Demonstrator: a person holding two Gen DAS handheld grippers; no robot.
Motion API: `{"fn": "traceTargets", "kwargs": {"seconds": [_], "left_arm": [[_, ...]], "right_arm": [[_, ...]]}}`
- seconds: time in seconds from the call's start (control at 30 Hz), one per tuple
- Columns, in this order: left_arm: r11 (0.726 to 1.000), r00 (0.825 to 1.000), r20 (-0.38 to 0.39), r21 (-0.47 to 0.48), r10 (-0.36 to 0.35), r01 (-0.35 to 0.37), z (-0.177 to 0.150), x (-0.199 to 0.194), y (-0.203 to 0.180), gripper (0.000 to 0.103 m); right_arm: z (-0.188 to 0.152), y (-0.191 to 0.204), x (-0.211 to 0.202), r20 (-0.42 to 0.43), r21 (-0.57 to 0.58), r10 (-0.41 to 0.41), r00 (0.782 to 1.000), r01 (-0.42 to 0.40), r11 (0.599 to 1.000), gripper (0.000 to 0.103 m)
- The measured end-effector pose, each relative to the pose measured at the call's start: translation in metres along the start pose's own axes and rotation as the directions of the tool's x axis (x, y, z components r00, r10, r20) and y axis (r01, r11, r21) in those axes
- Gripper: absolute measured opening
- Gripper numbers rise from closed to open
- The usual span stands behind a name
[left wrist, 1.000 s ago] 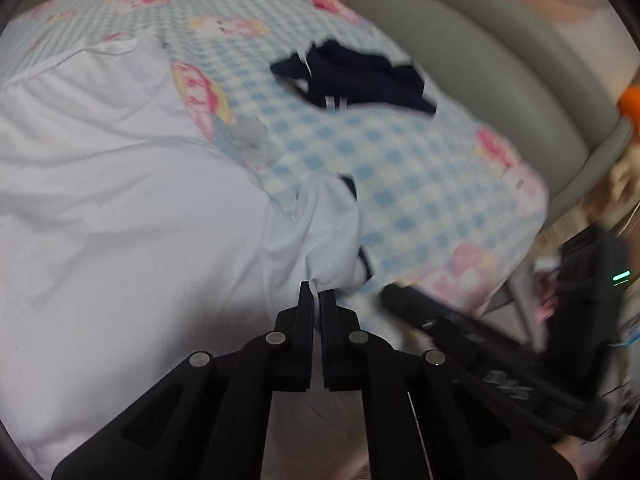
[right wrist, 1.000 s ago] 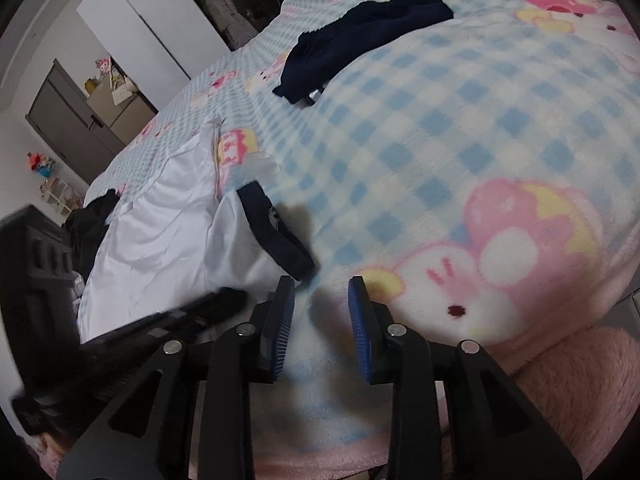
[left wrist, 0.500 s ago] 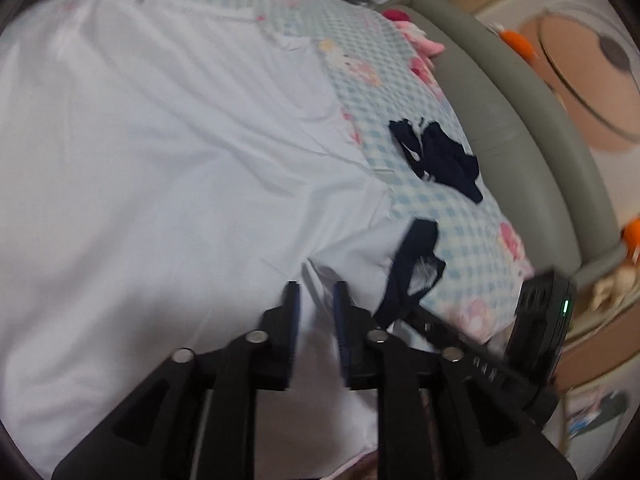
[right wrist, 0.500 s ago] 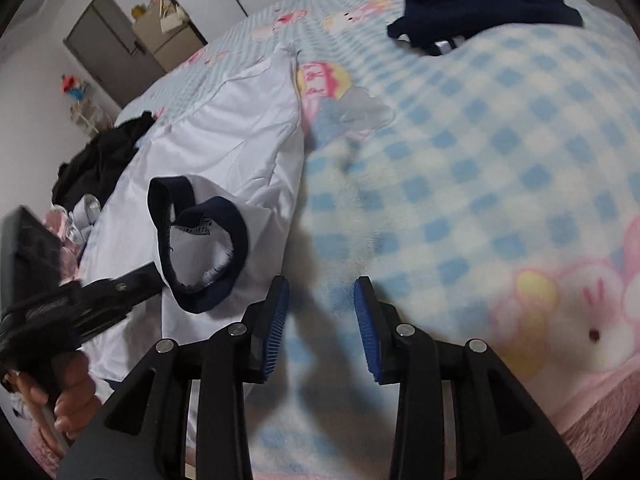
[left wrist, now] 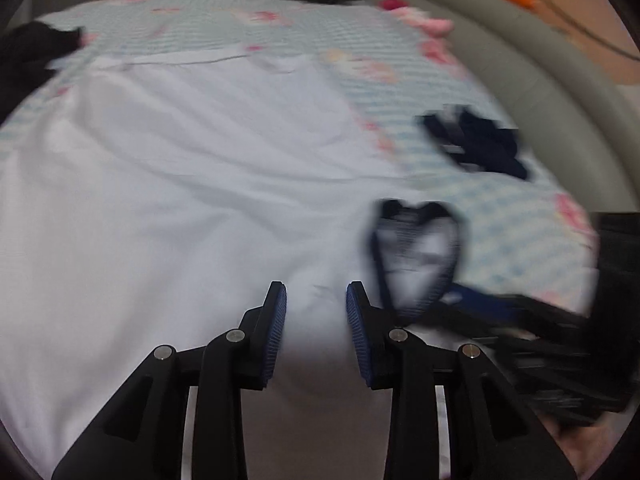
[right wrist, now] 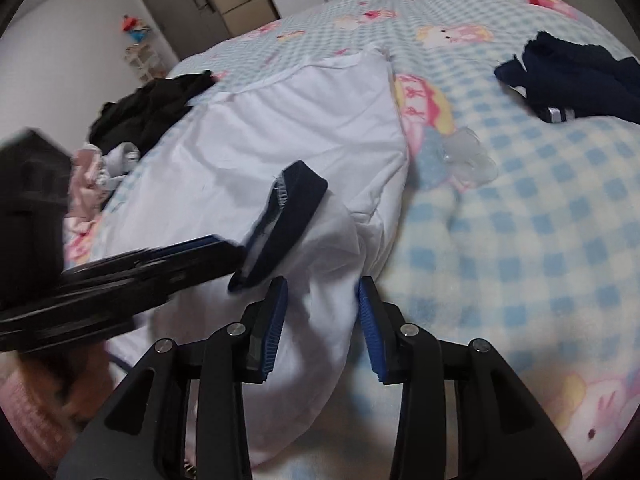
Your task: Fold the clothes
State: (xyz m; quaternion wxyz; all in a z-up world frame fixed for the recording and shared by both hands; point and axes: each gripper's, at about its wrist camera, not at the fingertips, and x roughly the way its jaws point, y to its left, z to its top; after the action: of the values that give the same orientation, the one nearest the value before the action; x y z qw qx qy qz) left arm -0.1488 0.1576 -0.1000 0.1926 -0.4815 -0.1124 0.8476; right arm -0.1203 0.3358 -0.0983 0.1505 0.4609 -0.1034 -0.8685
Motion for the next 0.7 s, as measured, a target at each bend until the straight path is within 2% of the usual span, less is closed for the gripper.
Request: {"fn": "traceTargets", "kwargs": {"seconds": [0.1,0.13,0.2,0.27,0.37,0.43,0.53,0.57,0.6,0.7], "left_arm": [[0.992,1.000,0.022,-0.128,0.020,-0.017,0.006,-0.005,0.027,0.031],[0.992,0.999,0.038,-0.127,-0.001,0.006,0.006,-0.010,0.030,0.031],[0.995,0.995,0.063,-0.057,-0.080,0.084,0.005,-0.020,0.024,0.036],[0.988,0.989,0.000,0.045,-0.145,0.145,0.000,-0.017,0.010,0.038],[0.977,0.989,-0.027,0.157,-0.144,0.146,-0.010,-0.010,-0.010,0.038],[0.972,0.988,-0.053,0.180,-0.144,0.152,-0.012,0.000,-0.017,0.038],[0.974,0.991,-0.039,0.183,-0.130,0.135,-0.007,0.013,-0.028,0.038],[0.978,0.992,-0.029,0.165,-0.122,0.126,-0.003,0.014,-0.028,0.028],[0.984,0.994,-0.014,0.140,-0.112,0.113,0.001,0.015,-0.026,0.013],[0.998,0.997,0.060,0.054,-0.042,0.039,0.008,0.001,-0.009,0.010]], "right_arm": [[0.011,-0.017,-0.023,0.079,0.074,-0.018,0.997,0.013,0.997,0.038],[0.018,-0.021,-0.026,0.095,0.086,-0.055,0.994,0.047,0.995,0.039],[0.029,-0.026,-0.027,0.101,0.044,-0.147,0.984,0.144,0.989,0.040],[0.038,-0.026,-0.013,0.051,-0.016,-0.191,0.980,0.192,0.981,0.040],[0.041,-0.020,0.006,-0.004,-0.051,-0.141,0.990,0.141,0.989,0.040],[0.038,-0.016,0.012,-0.018,-0.055,-0.090,0.996,0.089,0.995,0.040],[0.034,-0.002,0.021,-0.028,-0.065,-0.068,0.997,0.066,0.996,0.040],[0.036,-0.001,0.023,-0.025,-0.058,-0.070,0.997,0.068,0.996,0.040],[0.038,0.000,0.025,-0.021,-0.045,-0.060,0.998,0.059,0.997,0.040],[0.045,0.002,0.026,0.012,-0.006,-0.049,0.999,0.049,0.999,0.040]]}}
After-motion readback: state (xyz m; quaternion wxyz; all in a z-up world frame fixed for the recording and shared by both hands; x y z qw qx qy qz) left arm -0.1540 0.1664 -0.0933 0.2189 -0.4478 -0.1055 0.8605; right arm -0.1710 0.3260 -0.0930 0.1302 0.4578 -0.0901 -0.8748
